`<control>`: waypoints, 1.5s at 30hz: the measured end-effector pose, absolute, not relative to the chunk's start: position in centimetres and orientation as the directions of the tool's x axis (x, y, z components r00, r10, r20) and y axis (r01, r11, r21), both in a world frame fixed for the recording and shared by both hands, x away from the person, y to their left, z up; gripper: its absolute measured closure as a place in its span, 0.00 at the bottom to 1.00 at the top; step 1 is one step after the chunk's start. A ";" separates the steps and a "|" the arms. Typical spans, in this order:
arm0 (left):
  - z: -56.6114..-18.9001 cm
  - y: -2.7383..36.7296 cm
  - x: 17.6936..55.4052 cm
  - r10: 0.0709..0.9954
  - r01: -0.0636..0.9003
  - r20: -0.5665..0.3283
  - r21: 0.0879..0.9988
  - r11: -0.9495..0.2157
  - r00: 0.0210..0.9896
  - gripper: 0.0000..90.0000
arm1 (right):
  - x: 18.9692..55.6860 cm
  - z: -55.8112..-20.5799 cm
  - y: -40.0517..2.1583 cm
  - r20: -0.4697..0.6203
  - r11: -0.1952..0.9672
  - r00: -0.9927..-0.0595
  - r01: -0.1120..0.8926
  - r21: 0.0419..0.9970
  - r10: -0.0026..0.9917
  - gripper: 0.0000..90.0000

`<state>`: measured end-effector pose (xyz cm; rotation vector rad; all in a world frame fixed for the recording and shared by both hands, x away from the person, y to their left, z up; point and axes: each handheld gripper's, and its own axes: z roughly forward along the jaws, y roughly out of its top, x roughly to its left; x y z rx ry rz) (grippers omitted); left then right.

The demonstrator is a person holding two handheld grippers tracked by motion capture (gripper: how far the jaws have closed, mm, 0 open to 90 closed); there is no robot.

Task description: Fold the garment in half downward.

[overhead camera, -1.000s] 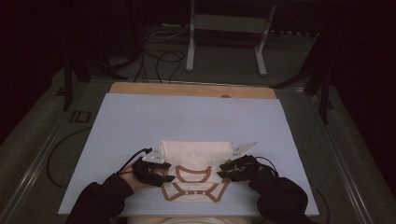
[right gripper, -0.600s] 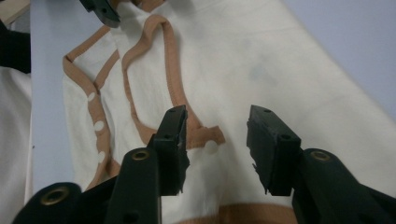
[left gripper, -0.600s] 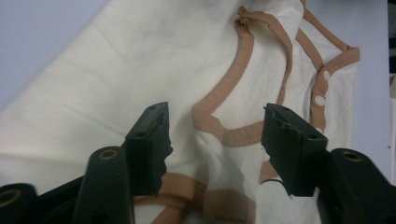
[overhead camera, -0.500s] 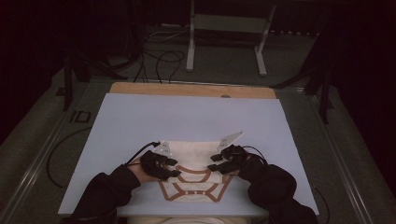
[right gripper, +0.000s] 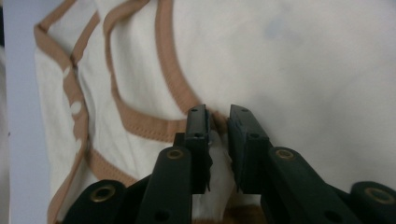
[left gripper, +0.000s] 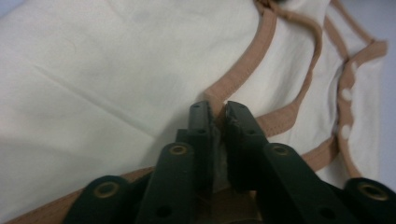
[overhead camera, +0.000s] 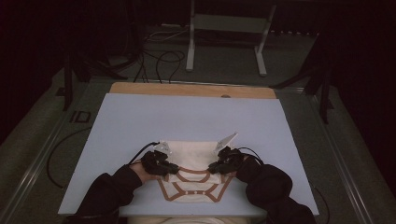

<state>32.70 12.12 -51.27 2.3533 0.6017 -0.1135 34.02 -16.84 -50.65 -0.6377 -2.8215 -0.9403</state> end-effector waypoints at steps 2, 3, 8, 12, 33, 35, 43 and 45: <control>-51.4 12.2 32.8 0.390 0.460 -0.255 0.609 -0.646 0.885 0.95 | 34.1 -50.7 -17.0 0.245 0.713 -0.900 0.435 0.551 0.360 0.89; -51.4 12.2 32.8 0.390 0.461 -0.256 0.609 -0.646 0.885 0.96 | 34.1 -50.8 -17.0 0.245 0.713 -0.902 0.431 0.553 0.355 0.89; -51.3 12.1 32.7 0.385 0.449 -0.244 0.610 -0.652 0.890 0.98 | 33.8 -50.6 -16.8 0.203 0.732 -0.917 0.397 0.554 0.344 0.91; -51.1 12.0 32.6 0.384 0.444 -0.236 0.610 -0.657 0.893 0.98 | 33.6 -50.2 -16.7 0.191 0.737 -0.923 0.383 0.556 0.335 0.92; -48.0 12.2 28.1 0.251 0.312 -0.191 0.682 -0.661 0.949 0.98 | 29.1 -46.9 -17.1 0.147 0.724 -0.953 0.296 0.623 0.264 0.92; -47.9 12.3 27.6 0.246 0.307 -0.189 0.684 -0.661 0.951 0.98 | 28.7 -46.8 -17.0 0.146 0.728 -0.958 0.283 0.625 0.246 0.91; -48.1 13.0 26.0 0.233 0.285 -0.171 0.696 -0.660 0.957 0.97 | 27.2 -47.2 -17.0 0.172 0.741 -0.957 0.288 0.607 0.232 0.91; -48.3 13.1 25.8 0.234 0.289 -0.177 0.694 -0.659 0.956 0.97 | 27.0 -47.2 -17.0 0.178 0.740 -0.956 0.292 0.606 0.232 0.91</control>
